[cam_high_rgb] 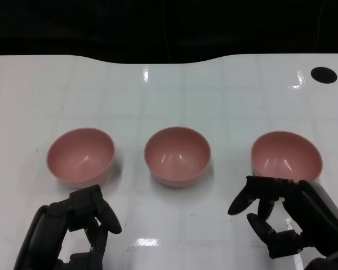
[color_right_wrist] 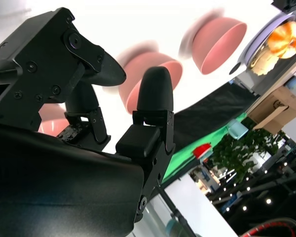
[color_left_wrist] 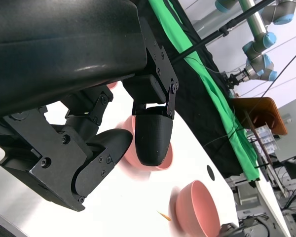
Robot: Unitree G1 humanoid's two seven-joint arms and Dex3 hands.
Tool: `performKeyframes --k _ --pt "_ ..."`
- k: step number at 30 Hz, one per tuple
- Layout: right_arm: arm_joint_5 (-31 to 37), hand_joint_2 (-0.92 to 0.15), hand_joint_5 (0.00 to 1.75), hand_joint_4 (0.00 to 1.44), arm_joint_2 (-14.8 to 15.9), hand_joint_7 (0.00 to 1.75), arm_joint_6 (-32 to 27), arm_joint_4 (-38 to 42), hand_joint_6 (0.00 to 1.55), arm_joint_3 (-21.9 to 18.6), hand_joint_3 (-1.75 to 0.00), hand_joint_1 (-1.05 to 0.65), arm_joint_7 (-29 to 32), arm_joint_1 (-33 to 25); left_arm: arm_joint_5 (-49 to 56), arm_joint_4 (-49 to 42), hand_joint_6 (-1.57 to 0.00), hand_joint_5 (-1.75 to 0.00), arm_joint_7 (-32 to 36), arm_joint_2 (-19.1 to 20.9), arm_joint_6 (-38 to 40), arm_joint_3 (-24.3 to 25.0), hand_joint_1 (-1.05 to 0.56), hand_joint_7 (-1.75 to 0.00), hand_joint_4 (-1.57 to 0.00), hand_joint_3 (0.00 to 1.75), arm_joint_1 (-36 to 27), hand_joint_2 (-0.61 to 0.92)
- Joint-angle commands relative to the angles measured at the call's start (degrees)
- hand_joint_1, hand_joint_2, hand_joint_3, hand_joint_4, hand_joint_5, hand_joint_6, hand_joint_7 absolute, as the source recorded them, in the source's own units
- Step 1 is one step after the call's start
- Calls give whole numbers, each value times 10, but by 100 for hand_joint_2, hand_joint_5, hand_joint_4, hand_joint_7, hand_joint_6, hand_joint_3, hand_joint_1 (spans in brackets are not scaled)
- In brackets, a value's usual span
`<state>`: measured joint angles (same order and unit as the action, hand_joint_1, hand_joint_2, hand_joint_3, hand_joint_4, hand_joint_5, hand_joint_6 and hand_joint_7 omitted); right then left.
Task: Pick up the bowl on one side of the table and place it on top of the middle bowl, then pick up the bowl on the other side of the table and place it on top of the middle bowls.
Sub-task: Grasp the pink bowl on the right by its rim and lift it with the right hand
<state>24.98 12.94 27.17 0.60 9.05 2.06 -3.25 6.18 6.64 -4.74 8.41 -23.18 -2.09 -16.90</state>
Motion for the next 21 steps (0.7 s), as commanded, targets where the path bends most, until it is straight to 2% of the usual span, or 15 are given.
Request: performKeyframes --k 1,5,8,12,14,21 --pt "22 -39 129 64 8 82 -27 -23 69 -10 -100 -16 8 3 -7 -4 -79 -173 -6 7 -7 5 -11 -151 -86 144 2 34" --pt "50 -63 111 56 9 62 -66 -48 63 -13 -46 -23 8 5 -7 -7 -79 -173 -7 9 -11 5 -12 -150 -86 143 4 35" --pt "75 -76 97 50 13 47 -93 -66 59 -13 -18 -29 9 6 -8 -4 -79 -174 -8 10 -8 5 -12 -151 -86 143 2 34" --pt "100 -80 91 47 21 39 -112 -77 57 -16 -8 -33 13 11 -4 0 -79 -173 -6 10 -8 5 -12 -151 -87 143 1 34" --pt "119 -83 81 41 28 28 -124 -81 51 -20 -3 -42 15 17 -1 4 -79 -172 -6 9 -6 4 -12 -150 -86 144 0 34" --pt "169 -85 66 28 44 16 -152 -85 46 -19 0 -50 28 24 -2 9 -80 -172 -9 8 -4 0 -10 -152 -87 146 -3 33"
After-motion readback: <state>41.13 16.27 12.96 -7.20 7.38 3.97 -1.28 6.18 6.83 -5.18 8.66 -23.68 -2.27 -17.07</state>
